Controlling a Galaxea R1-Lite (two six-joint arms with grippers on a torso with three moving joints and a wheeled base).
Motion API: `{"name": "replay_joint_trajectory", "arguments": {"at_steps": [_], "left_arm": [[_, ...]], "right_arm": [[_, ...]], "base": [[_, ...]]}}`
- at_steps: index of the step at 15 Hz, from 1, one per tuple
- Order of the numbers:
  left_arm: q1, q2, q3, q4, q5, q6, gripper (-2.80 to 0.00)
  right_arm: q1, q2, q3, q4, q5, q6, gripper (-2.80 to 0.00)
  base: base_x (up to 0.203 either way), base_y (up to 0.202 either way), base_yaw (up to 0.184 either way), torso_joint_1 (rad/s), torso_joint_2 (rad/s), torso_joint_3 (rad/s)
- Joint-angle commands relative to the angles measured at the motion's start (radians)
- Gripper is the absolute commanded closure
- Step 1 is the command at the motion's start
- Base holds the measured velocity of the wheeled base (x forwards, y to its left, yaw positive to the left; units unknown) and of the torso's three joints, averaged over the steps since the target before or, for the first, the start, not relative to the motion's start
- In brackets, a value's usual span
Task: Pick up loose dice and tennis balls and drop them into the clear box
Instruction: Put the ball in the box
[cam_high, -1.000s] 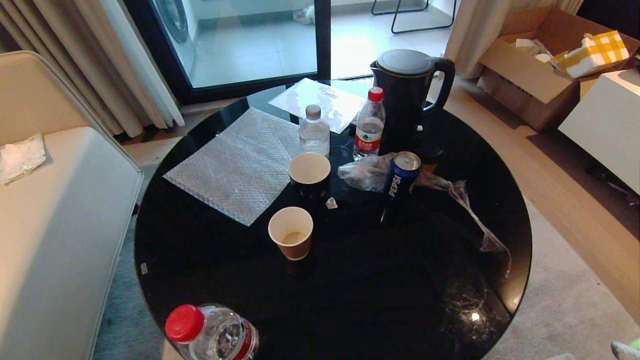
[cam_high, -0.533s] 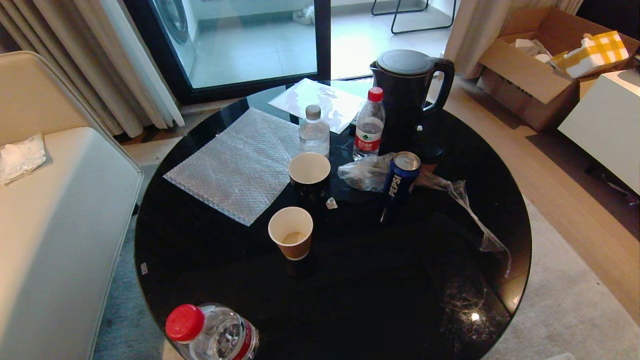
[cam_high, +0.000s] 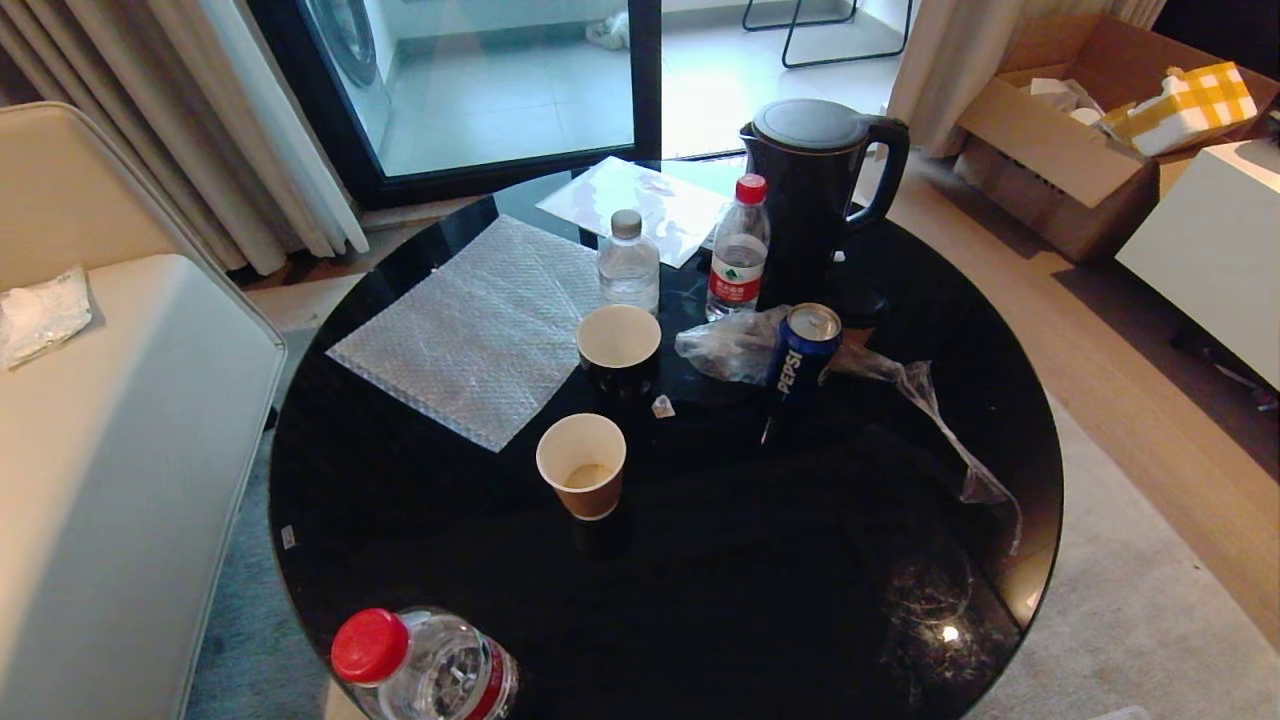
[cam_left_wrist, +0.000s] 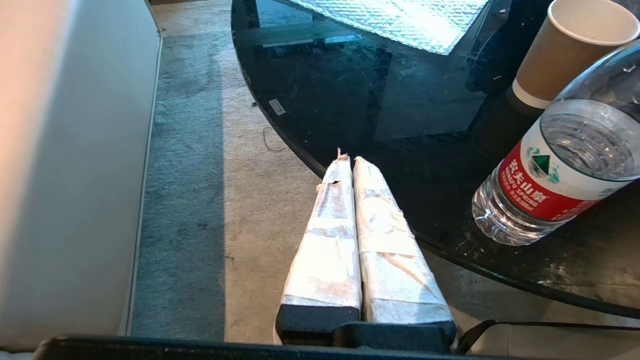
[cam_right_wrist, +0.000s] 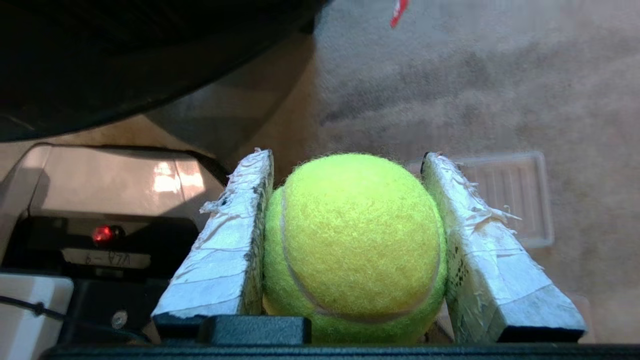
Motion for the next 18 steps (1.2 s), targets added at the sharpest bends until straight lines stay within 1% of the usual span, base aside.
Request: {"name": "replay_joint_trajectory", "arguments": {"at_steps": [1, 2, 5, 6, 8, 9, 12, 18], "left_arm": [[0.000, 0.001, 0.000, 0.000, 0.000, 0.000, 0.00], [0.000, 0.001, 0.000, 0.000, 0.000, 0.000, 0.00], [0.000, 0.001, 0.000, 0.000, 0.000, 0.000, 0.00], [0.000, 0.000, 0.000, 0.000, 0.000, 0.000, 0.00], [0.000, 0.001, 0.000, 0.000, 0.000, 0.000, 0.00], [0.000, 0.000, 0.000, 0.000, 0.000, 0.000, 0.00], [0.000, 0.000, 0.000, 0.000, 0.000, 0.000, 0.00], [0.000, 0.000, 0.000, 0.000, 0.000, 0.000, 0.00]], "right_arm": [[0.000, 0.004, 0.017, 0.007, 0.002, -0.005, 0.00], [-0.014, 0.003, 0.018, 0.005, 0.005, -0.006, 0.00], [-0.113, -0.035, 0.028, -0.041, 0.057, -0.035, 0.00], [-0.130, -0.048, 0.033, -0.054, 0.061, -0.049, 0.00], [-0.131, -0.048, 0.042, -0.073, 0.059, -0.051, 0.00], [-0.132, -0.048, 0.044, -0.104, 0.060, -0.048, 0.00], [-0.126, -0.055, 0.062, -0.113, 0.060, -0.081, 0.00], [-0.111, -0.258, 0.079, -0.113, 0.044, -0.092, 0.00]], "base": [[0.000, 0.000, 0.000, 0.000, 0.00, 0.000], [0.000, 0.000, 0.000, 0.000, 0.00, 0.000], [0.000, 0.000, 0.000, 0.000, 0.00, 0.000], [0.000, 0.000, 0.000, 0.000, 0.00, 0.000], [0.000, 0.000, 0.000, 0.000, 0.00, 0.000], [0.000, 0.000, 0.000, 0.000, 0.00, 0.000], [0.000, 0.000, 0.000, 0.000, 0.00, 0.000], [0.000, 0.000, 0.000, 0.000, 0.00, 0.000]]}}
